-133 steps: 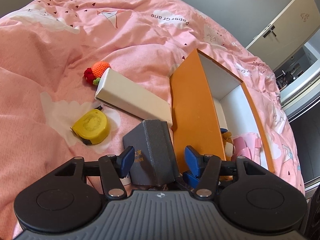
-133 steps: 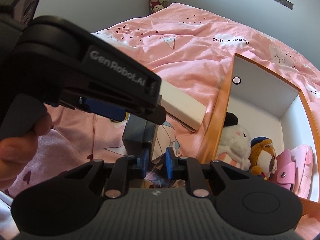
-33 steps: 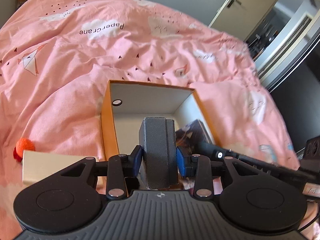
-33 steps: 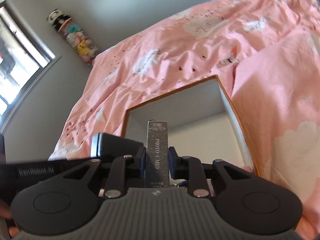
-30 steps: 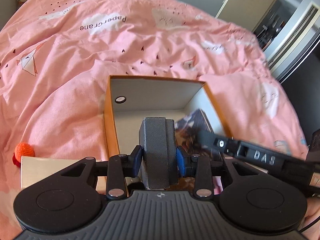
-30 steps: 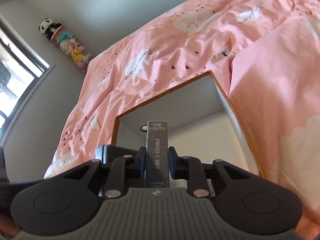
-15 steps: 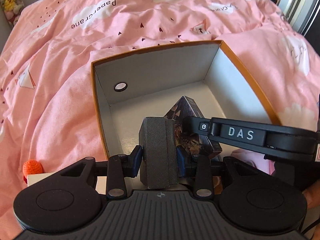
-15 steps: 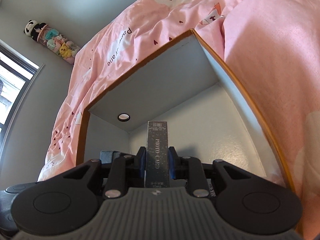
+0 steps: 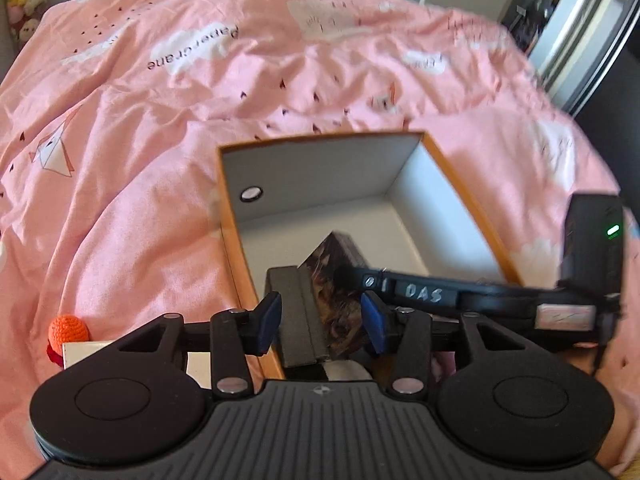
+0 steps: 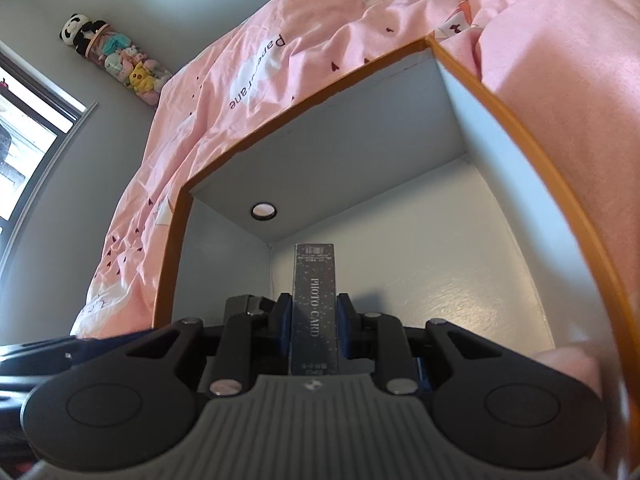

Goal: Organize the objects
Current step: 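Carry both items over the orange box and lower them inside, then open the right tool to release the PHOTO CARD pack while the left tool withdraws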

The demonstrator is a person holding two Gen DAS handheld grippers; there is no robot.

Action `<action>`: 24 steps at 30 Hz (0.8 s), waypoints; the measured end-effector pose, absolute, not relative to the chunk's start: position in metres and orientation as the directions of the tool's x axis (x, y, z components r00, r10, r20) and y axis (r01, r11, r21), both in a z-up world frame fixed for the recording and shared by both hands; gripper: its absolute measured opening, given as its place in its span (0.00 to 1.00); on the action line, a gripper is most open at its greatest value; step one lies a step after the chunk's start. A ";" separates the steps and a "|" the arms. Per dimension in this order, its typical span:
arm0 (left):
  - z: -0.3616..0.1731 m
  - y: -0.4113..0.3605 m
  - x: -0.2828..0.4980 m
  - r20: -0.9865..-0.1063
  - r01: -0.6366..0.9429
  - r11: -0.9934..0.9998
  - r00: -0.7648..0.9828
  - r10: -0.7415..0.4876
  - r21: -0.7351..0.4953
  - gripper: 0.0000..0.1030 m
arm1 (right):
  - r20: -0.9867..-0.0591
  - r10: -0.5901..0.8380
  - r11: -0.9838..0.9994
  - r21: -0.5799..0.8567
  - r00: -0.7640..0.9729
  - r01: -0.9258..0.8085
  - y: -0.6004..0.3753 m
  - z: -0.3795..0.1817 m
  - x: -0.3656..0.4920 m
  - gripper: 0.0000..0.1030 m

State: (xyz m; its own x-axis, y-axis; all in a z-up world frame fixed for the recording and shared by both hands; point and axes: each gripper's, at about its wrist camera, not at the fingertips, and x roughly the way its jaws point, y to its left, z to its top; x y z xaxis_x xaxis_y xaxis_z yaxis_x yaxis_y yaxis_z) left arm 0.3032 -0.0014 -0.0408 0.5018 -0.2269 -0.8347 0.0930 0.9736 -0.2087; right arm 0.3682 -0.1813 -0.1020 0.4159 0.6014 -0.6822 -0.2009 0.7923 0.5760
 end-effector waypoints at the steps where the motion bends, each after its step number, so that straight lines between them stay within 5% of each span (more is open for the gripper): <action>1: -0.038 0.005 0.301 -0.825 0.070 0.970 0.513 -0.237 -0.235 0.53 | -0.689 0.597 0.797 0.569 0.411 -0.204 -0.178 -0.103 0.368 0.24; 16: -0.060 0.066 0.234 -0.821 -0.237 0.919 0.554 -0.139 -0.315 0.54 | -0.783 0.470 0.864 0.313 0.408 -0.395 -0.124 -0.098 0.353 0.25; 24: -0.079 0.073 0.200 -0.831 -0.290 0.896 0.538 -0.138 -0.336 0.54 | -0.784 0.463 0.867 0.303 0.413 -0.396 -0.125 -0.090 0.342 0.28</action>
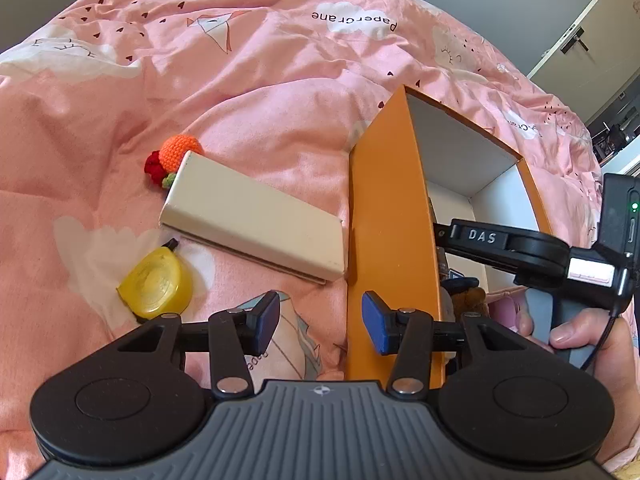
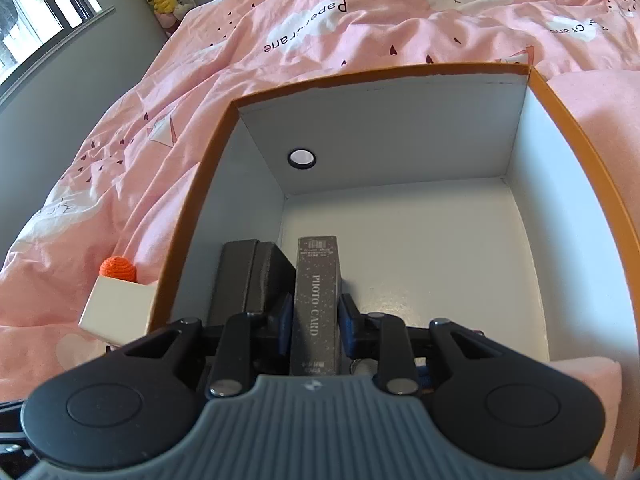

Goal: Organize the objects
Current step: 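Open the right tool to release the PHOTO CARD pack while the left tool withdraws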

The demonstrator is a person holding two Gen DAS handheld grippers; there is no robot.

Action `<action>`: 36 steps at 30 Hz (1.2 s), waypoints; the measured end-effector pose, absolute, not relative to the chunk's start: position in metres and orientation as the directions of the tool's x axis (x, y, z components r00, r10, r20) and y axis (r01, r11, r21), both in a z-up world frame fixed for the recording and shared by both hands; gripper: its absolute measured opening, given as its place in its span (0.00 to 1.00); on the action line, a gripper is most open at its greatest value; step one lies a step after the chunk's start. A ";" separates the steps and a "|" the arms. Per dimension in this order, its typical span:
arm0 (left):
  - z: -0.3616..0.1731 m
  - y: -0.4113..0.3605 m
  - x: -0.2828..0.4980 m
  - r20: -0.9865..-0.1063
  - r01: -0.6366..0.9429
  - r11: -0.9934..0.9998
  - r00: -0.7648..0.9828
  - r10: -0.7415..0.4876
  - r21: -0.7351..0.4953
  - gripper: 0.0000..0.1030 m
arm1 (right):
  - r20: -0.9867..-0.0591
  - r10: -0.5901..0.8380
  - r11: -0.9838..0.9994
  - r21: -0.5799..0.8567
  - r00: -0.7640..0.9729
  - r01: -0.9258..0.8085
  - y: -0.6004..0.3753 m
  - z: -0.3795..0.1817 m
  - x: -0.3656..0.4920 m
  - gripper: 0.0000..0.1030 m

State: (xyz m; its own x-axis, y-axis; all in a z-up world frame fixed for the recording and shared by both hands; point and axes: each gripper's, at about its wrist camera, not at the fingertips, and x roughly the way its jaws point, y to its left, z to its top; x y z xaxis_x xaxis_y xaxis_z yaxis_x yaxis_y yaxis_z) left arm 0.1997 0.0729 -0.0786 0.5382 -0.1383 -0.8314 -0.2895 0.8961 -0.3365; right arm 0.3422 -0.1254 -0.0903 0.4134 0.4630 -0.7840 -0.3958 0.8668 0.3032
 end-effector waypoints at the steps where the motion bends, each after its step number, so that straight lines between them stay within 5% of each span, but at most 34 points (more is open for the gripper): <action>1: -0.079 0.073 0.197 -0.830 -0.288 0.896 0.540 -0.140 -0.339 0.54 | -0.782 0.463 0.868 0.304 0.416 -0.394 -0.126 -0.088 0.340 0.28; 8: -0.076 0.076 0.182 -0.819 -0.283 0.888 0.550 -0.160 -0.364 0.54 | -0.779 0.481 0.868 0.358 0.403 -0.343 -0.134 -0.082 0.334 0.14; 17: -0.079 0.072 0.170 -0.825 -0.268 0.890 0.536 -0.181 -0.369 0.54 | -0.785 0.464 0.876 0.338 0.410 -0.343 -0.128 -0.081 0.327 0.13; 28: -0.069 0.070 0.159 -0.813 -0.247 0.894 0.551 -0.187 -0.373 0.54 | -0.740 0.394 0.893 0.169 0.545 -0.417 -0.126 -0.050 0.288 0.20; 36: -0.061 0.063 0.146 -0.811 -0.207 0.912 0.554 -0.189 -0.354 0.54 | -0.657 0.423 0.881 0.140 0.624 -0.451 -0.139 -0.018 0.230 0.45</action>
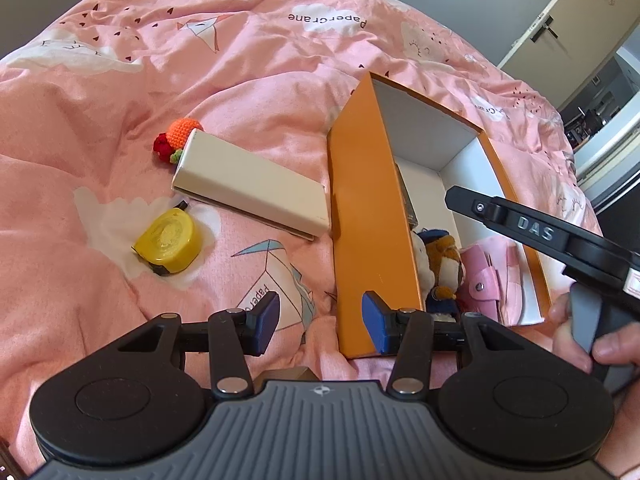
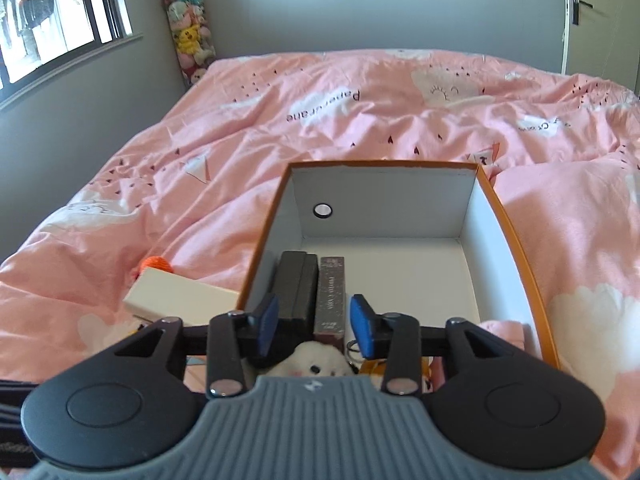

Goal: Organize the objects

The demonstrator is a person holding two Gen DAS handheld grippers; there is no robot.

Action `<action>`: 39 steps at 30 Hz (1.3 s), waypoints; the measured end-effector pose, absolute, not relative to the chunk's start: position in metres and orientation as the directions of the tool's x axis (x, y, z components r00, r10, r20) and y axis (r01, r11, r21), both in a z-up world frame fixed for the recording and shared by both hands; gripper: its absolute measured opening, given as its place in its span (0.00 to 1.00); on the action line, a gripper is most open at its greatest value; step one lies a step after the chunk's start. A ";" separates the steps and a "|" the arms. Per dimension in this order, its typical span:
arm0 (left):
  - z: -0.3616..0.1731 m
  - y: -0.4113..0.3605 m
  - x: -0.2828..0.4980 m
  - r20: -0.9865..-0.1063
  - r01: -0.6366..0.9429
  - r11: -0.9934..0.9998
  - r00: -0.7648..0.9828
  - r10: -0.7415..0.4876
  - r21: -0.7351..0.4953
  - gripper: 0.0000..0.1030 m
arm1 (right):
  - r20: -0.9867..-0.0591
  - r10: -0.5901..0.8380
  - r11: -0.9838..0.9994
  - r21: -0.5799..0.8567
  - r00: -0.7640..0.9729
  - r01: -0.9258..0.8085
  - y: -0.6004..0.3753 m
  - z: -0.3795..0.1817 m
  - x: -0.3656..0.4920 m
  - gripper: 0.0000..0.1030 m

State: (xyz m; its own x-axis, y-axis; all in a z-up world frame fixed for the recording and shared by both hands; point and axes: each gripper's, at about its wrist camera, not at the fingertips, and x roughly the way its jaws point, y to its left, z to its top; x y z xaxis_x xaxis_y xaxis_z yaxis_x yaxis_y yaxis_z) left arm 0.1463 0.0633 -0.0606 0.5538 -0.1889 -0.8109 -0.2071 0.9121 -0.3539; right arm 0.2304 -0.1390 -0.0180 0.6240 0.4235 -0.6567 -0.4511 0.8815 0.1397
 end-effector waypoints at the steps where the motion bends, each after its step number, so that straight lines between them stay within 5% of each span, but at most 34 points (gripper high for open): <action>1: -0.060 0.062 0.144 -0.811 -0.197 0.916 0.553 -0.191 -0.350 0.54 | -0.649 0.431 0.879 0.146 0.627 -0.453 -0.141 -0.015 0.222 0.45; 14: -0.056 0.063 0.119 -0.818 -0.137 0.926 0.526 -0.234 -0.353 0.54 | -0.582 0.474 0.845 0.090 0.661 -0.527 -0.142 -0.018 0.129 0.50; 26: -0.080 0.079 0.096 -0.862 -0.187 0.918 0.449 -0.236 -0.349 0.53 | -0.718 0.440 0.835 0.107 0.539 -0.539 -0.126 -0.062 0.111 0.46; 36: -0.085 0.085 0.091 -0.854 -0.208 0.902 0.454 -0.254 -0.379 0.54 | -0.805 0.396 0.850 0.140 0.442 -0.507 -0.121 -0.092 0.119 0.18; 39: -0.086 0.087 0.090 -0.851 -0.214 0.894 0.454 -0.265 -0.393 0.56 | -0.811 0.396 0.852 0.151 0.430 -0.501 -0.122 -0.095 0.121 0.18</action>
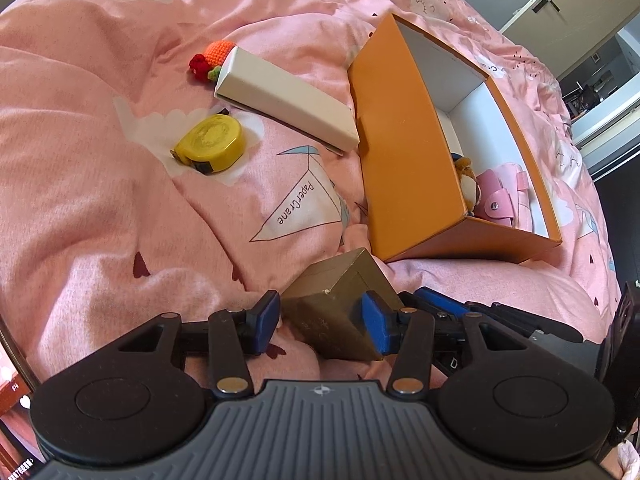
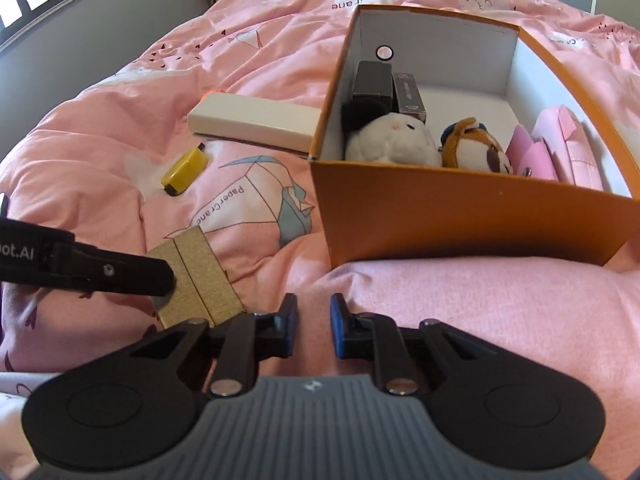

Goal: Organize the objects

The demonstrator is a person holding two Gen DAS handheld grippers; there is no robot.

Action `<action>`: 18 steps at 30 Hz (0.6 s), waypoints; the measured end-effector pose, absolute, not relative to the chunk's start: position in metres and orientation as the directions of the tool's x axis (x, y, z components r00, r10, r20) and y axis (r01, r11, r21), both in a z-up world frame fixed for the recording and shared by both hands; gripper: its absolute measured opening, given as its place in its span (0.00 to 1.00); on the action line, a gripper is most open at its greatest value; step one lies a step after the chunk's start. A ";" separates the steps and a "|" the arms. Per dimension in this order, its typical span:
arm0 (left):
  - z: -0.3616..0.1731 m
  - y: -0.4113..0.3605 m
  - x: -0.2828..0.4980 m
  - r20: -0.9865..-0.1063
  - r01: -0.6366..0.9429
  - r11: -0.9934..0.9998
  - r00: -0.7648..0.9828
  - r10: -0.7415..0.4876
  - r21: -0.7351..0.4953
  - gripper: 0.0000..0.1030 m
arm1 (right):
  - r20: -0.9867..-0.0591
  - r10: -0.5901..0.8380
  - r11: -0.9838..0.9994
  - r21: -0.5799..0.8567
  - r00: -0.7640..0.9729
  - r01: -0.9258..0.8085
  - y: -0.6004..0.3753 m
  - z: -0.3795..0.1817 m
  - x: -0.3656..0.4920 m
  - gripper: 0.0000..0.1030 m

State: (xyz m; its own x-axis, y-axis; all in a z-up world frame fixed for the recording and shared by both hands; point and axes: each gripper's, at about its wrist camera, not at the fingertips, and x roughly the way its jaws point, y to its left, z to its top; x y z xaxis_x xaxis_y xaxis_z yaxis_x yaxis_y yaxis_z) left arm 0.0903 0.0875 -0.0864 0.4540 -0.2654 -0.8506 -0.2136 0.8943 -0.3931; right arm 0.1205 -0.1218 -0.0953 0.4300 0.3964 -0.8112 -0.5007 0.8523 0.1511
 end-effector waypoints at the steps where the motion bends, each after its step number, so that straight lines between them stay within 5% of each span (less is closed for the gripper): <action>1: -0.087 0.089 0.090 -0.850 -0.218 0.890 0.453 -0.270 -0.399 0.57 | -0.811 0.395 0.852 0.148 0.431 -0.503 -0.121 -0.095 0.120 0.18; 18: -0.085 0.109 0.081 -0.839 -0.296 0.844 0.464 -0.283 -0.448 0.59 | -0.745 0.484 0.802 0.167 0.459 -0.573 -0.112 -0.074 0.105 0.21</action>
